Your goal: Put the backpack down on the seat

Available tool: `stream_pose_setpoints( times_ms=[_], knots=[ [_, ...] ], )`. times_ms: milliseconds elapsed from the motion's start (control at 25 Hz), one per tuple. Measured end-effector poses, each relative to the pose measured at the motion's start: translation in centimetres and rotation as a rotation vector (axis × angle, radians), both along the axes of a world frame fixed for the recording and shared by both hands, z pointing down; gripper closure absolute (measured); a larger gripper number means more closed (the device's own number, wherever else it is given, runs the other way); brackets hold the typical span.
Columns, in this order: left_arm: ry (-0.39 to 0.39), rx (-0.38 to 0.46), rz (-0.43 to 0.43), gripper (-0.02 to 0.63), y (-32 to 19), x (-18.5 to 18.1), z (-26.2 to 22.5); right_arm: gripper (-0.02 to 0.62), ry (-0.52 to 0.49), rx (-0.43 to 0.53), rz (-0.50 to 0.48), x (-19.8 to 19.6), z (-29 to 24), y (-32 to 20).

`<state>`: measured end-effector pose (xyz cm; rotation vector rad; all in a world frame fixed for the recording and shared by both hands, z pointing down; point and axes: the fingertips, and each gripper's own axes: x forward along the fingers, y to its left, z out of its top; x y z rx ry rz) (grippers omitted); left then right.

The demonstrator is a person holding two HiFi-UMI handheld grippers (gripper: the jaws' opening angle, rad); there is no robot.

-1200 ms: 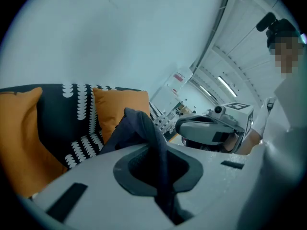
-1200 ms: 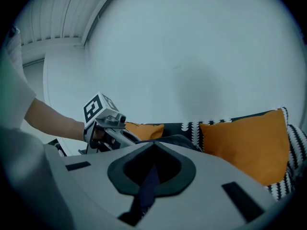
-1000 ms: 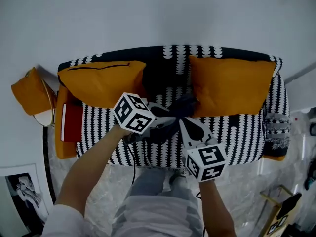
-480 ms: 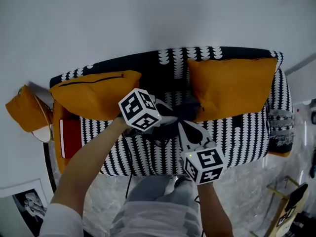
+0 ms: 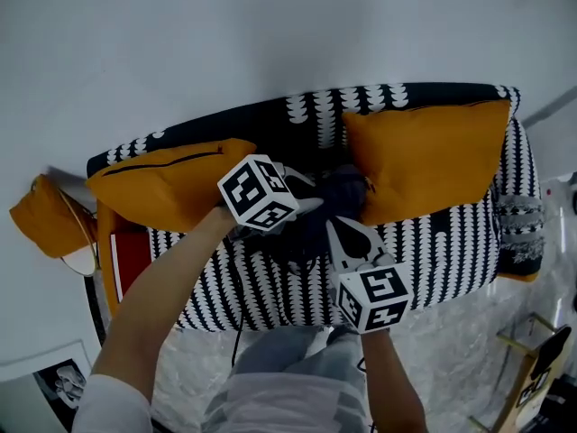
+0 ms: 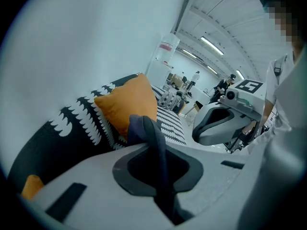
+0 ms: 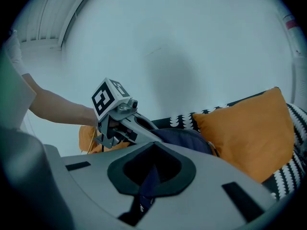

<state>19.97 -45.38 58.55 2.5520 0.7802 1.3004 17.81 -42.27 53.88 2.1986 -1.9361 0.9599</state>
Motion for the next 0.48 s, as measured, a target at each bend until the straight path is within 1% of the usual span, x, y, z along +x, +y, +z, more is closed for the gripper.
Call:
stream_pose_setpoints(
  times_ms=[120,280,480],
  knots=[
    [-0.011,0.05,-0.005,0.586,-1.5,0.2,0.7,0.594,-0.005,-0.002,0.005,0.1,0.3,-0.5],
    [-0.025,0.105,-0.035,0.586,-3.1,0.5,1.6,0.594,-0.014,-0.006,-0.001,-0.4,0.8,-1.1],
    [-0.047,0.199,-0.095,0.584,-5.2,0.9,2.8,0.594,-0.022,-0.01,-0.011,-0.7,1.1,-1.5]
  ],
)
